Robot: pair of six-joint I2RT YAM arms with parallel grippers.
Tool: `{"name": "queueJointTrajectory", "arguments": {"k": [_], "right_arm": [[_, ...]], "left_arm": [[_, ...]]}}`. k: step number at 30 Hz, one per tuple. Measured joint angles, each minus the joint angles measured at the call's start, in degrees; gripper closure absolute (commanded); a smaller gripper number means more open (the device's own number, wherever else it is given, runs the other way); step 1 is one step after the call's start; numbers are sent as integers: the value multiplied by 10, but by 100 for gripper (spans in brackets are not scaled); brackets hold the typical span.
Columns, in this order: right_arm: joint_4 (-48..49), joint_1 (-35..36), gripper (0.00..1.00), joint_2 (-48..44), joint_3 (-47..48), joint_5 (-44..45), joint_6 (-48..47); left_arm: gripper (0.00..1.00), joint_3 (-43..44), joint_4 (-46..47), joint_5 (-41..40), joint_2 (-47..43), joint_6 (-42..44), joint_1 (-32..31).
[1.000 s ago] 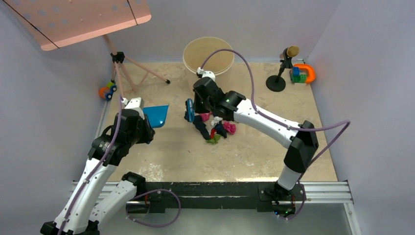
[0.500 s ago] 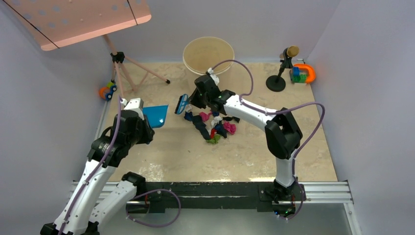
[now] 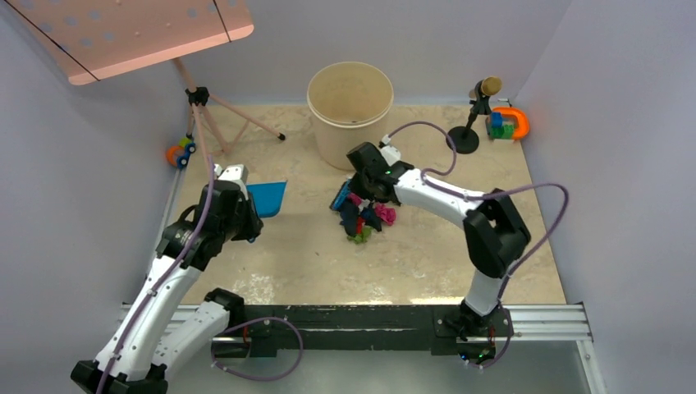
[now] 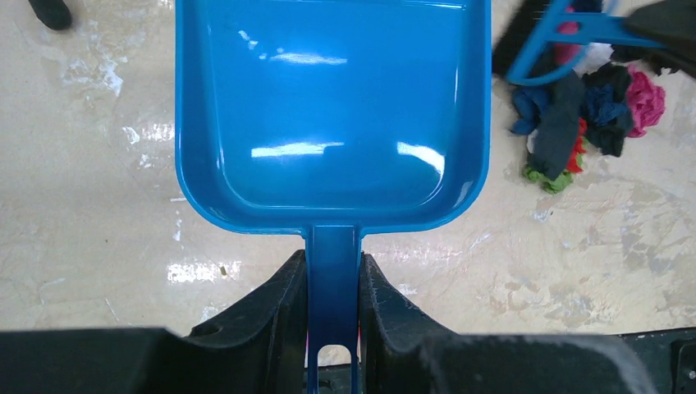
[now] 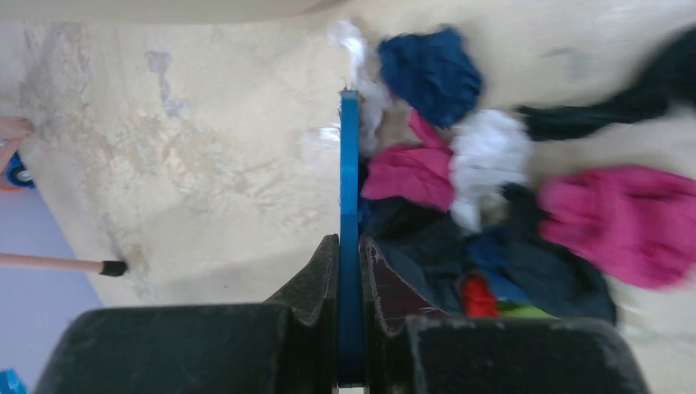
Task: Sweep away the paper scraps from the table
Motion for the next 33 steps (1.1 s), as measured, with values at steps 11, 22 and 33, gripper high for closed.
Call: {"name": "queueJointTrajectory", "arguments": {"k": [11,22,33], "right_arm": [[-82,-4,100,-219,-82,112,-147],[-126,-12,100,-280,-126,267,-474],[-113,-43,100,-150,-78,177,-711]], "left_arm": [[100,-7,7,20,72,-3,-48],[100,-36,20,-22,160,-65,-278],[100,-86,97,-34,263,-89,-410]]}}
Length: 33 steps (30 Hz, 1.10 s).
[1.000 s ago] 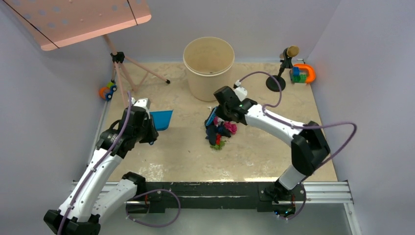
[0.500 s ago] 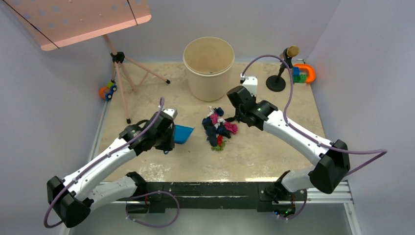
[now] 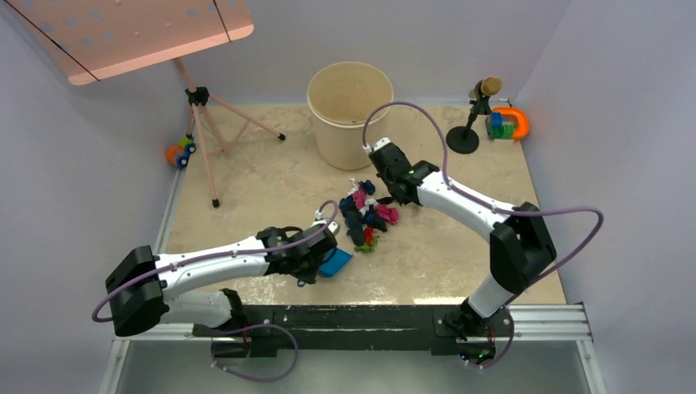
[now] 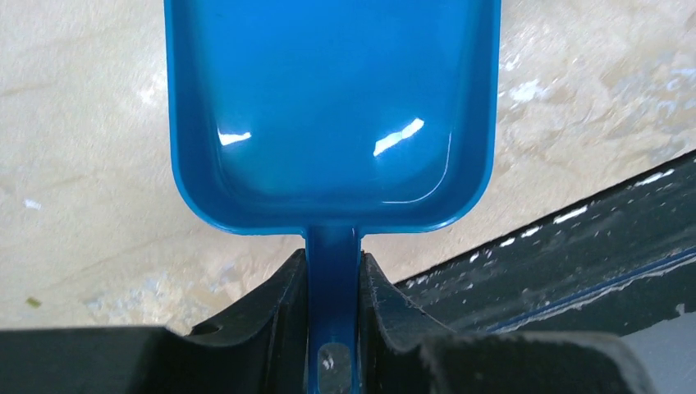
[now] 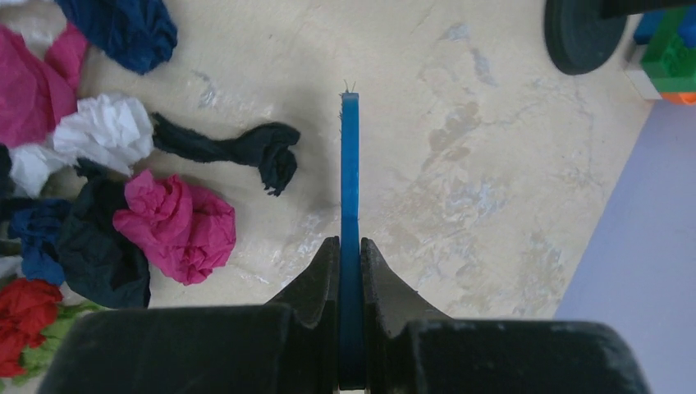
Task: Sweep away the paper scraps from the table
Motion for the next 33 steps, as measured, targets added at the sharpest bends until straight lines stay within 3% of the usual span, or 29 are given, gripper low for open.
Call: {"name": "queueJointTrajectory", "arguments": {"k": [7,21,28,33], "right_arm": [[0,5,100,66,-1,-52,-54],[6,31,100,35,-12,-188,-73],[4,74,100,21,-13,-279,-51],[5,72,100,-3,-30,-298,-18]], "left_arm": [[100,11,46,7,65,36,0],[100,57,73,31,103,85,0],[100,94,99,37,179,89,12],[100,96,116,16,181,99,8]]}}
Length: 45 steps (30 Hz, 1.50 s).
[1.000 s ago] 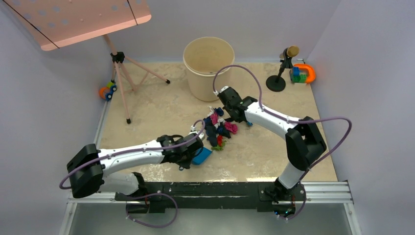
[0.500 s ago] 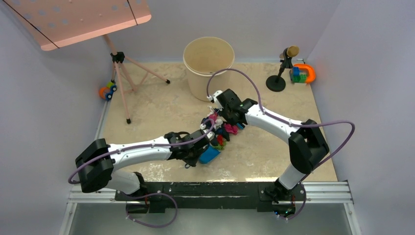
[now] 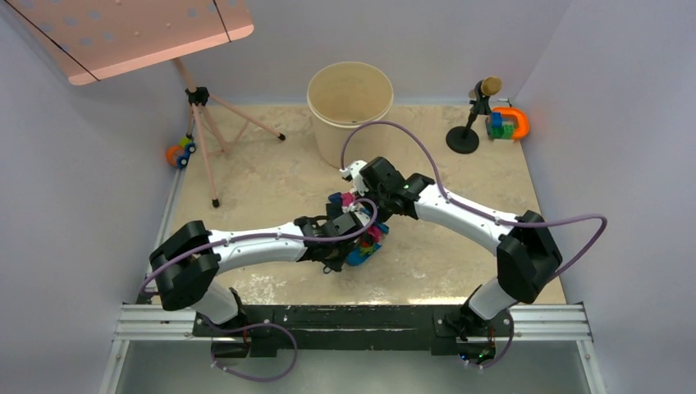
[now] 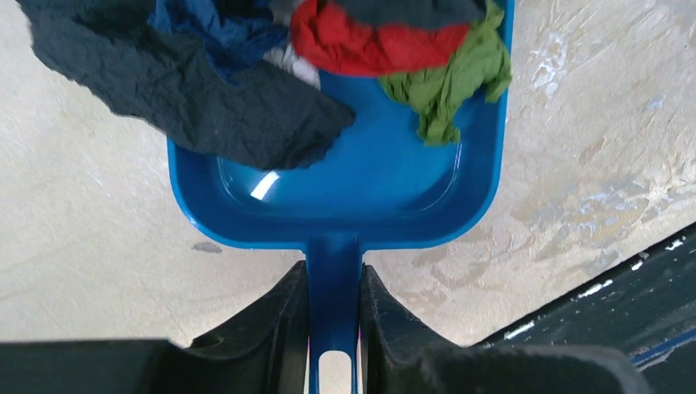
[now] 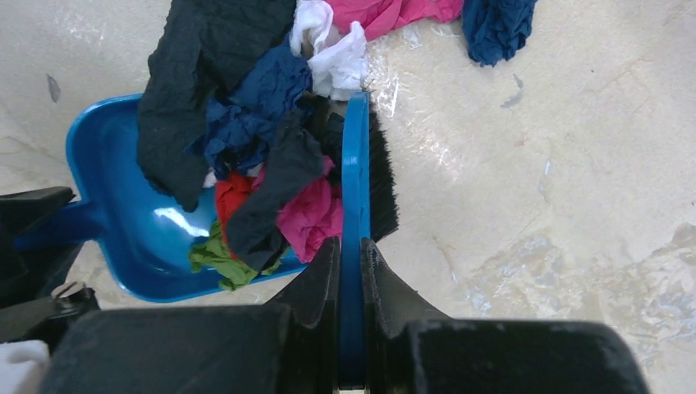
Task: Sweep away the paper scraps from the table
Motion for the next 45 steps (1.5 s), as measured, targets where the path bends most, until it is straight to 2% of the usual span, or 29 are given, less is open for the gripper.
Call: {"name": "queueJointTrajectory", "arguments": {"k": [5,14,17,24,31,36,45], "right_arm": [[-17,-1,100,-44,-16,-16,23],[-38,33,100,-152,-44,-123,26],[-39,37,100,-167,-45,-124,37],[-56,29,100,-214,-45,-15,87],[-58,-7,100,-281,-45,95,122],[-40,-23,100,-340,-64,149,147],[-32,-37,99,-372,-93,261,214]], "left_arm": [[100,-20,54,-31,-7,18,-8],[100,-88,124,-64,-46,33,2],[100,-101,142,-69,-60,36,3],[100,-122,174,-78,-106,37,3],[100,-124,166,-73,-148,35,3],[100,-116,130,-73,-178,30,3],[100,-3,12,-83,-181,29,3]]}}
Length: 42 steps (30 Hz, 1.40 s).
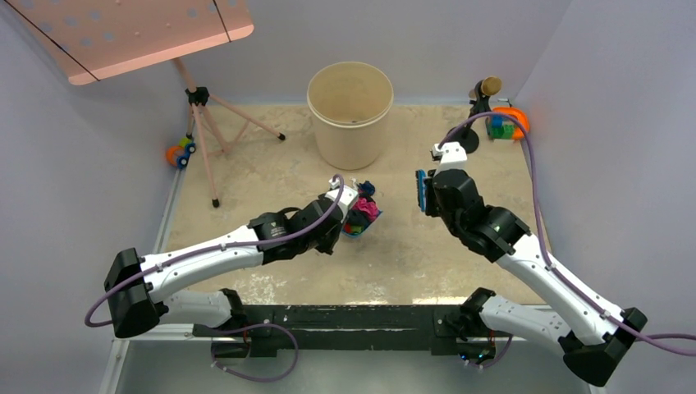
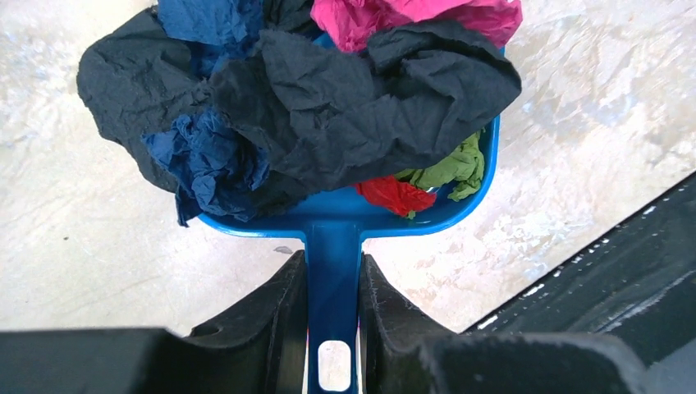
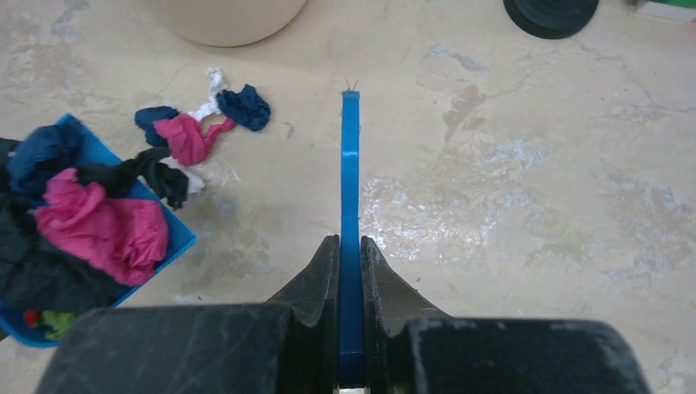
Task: Sweep away the paper scraps from the table
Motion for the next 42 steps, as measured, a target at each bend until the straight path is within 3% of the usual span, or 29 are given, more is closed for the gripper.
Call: {"name": "queueJointTrajectory", "arguments": {"k": [10,18,38,42], "right_arm": [[-2,-3,99,-34,-27,19,32],[-1,-3,99,-45,-40,19,42],[-2,-4,99,-61,-47,19,42],[-3,-4,99,-61,-47,19,42]], "left_arm": [[100,198,-147,-1,36,-9,11],[100,346,-225,18,85,15,97],[100,860,-365,70,386,110,201],[100,887,-357,92,412,112,221]]}}
